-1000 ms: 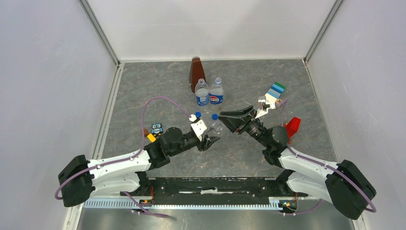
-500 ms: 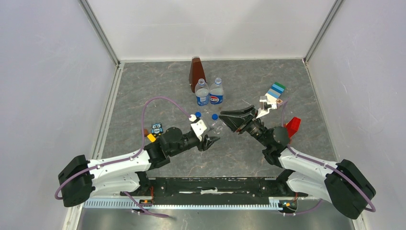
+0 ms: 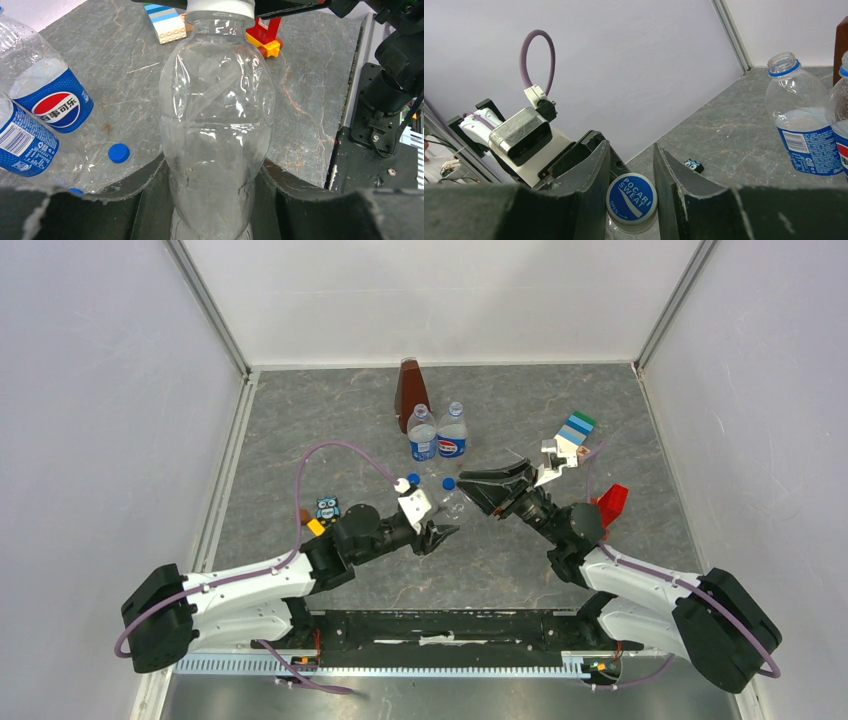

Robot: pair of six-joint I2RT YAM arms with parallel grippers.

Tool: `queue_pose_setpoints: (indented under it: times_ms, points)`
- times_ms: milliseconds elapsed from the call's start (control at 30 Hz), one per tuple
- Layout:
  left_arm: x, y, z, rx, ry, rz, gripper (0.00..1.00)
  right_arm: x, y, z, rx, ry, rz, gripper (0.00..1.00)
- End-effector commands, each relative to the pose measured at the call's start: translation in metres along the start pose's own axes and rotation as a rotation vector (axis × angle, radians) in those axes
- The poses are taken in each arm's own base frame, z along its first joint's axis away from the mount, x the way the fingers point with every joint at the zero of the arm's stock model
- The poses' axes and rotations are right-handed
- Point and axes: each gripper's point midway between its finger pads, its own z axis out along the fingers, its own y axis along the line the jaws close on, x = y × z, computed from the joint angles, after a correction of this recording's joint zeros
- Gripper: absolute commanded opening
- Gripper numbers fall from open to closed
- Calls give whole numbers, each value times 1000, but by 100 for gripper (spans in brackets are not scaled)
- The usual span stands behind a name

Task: Unscrew the bottle caps
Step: Unscrew the bottle cap from the plastic bottle.

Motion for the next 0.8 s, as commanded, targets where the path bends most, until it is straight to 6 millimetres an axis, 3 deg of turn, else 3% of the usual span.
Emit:
queue_pose_setpoints:
  times_ms: [0, 467, 700, 767]
  points:
    - [-47, -26, 0, 157, -148, 7, 2, -10, 34, 7, -160, 2, -63, 0]
    - [-94, -62, -18, 508, -316, -158, 2, -23, 90, -7, -443, -22, -135, 0]
    - [-89, -68, -23, 544, -276, -131, 2, -21, 102, -14, -498, 4, -197, 0]
    - [-90, -62, -24, 506, -278, -128, 2, -22, 97, -11, -465, 6, -184, 0]
